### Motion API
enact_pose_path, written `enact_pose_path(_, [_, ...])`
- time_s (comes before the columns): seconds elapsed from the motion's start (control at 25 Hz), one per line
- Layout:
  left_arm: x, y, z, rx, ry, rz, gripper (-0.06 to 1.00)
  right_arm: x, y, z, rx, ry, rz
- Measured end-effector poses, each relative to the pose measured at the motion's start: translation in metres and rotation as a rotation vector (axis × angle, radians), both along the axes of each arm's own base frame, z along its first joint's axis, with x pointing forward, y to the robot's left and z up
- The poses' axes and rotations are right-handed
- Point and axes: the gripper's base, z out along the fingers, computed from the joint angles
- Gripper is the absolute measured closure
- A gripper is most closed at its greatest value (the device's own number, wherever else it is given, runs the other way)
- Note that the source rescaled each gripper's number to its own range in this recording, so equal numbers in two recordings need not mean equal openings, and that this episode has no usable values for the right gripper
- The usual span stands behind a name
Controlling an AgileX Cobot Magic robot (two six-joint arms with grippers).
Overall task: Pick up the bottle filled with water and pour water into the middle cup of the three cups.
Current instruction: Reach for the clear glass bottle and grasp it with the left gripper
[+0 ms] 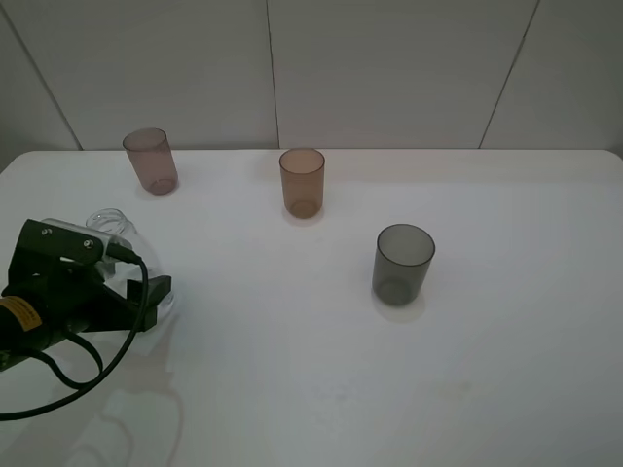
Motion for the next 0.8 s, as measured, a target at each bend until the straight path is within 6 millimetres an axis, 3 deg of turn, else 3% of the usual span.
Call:
enact_pose_path(0.56, [0.017, -0.006, 0.005, -0.014, -0.058, 0.002, -0.06, 0.0, 0.0, 0.0, 0.0, 0.0, 0.0])
enact_pose_path(0.8, [0.023, -0.008, -0.004, -0.004, -0.032, 0.005, -0.06, 0.0, 0.0, 0.0, 0.0, 0.0, 0.0])
